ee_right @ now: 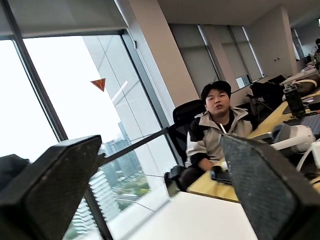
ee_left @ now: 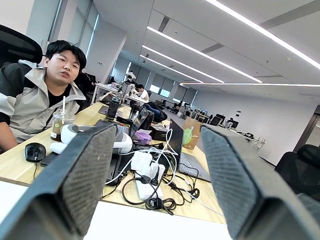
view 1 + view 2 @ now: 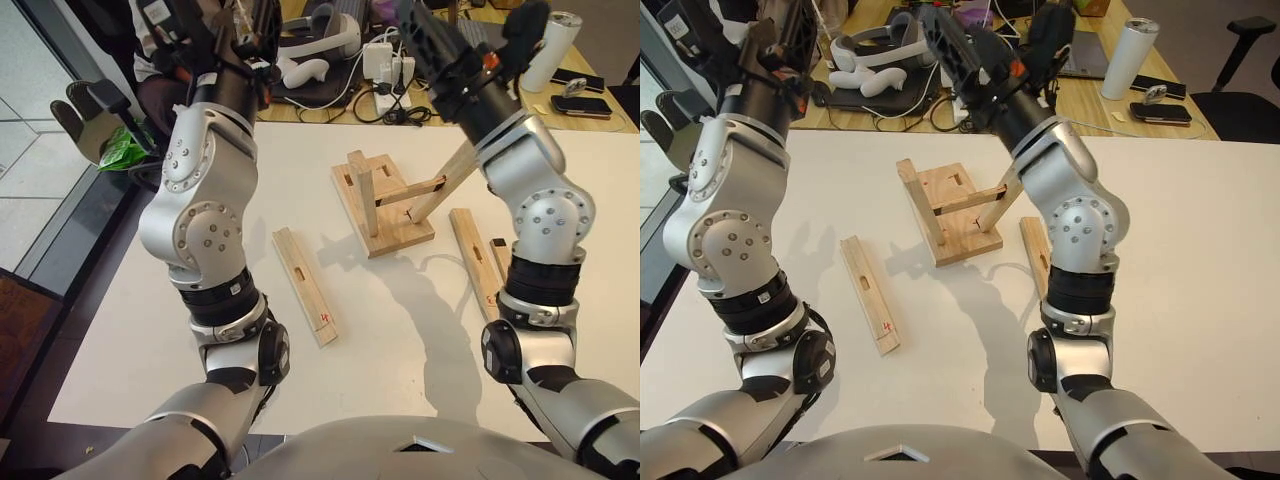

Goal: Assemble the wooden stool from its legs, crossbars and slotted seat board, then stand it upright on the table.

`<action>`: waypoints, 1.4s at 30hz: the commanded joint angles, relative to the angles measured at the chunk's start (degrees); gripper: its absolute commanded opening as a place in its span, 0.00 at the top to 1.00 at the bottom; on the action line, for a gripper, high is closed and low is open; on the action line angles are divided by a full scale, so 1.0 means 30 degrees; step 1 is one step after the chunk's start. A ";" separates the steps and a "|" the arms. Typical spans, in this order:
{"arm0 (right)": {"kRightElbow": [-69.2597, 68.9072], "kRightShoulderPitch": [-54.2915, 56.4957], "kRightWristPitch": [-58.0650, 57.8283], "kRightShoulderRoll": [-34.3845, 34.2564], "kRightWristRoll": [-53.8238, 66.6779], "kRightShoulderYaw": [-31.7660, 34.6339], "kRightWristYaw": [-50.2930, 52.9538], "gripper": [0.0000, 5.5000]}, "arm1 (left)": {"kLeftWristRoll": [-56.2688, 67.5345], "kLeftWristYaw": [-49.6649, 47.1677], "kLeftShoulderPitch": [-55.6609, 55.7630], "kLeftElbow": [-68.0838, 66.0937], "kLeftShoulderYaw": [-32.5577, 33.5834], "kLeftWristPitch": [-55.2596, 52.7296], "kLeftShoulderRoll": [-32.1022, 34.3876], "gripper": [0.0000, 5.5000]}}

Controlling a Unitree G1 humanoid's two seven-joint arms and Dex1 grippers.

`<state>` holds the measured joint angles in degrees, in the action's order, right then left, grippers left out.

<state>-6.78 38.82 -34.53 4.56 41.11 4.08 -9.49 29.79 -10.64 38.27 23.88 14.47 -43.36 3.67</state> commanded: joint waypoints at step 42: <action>-0.2022 -0.1547 -0.0851 -0.2247 -0.3946 0.0350 -0.0328 0.20 | -0.0726 -0.0006 -0.0339 -0.0415 -0.0437 0.0722 -0.0224 0.43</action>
<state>-13.36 24.95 -39.29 -0.70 23.71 -3.13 -13.11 28.53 -10.84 36.87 23.18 13.53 -41.47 2.41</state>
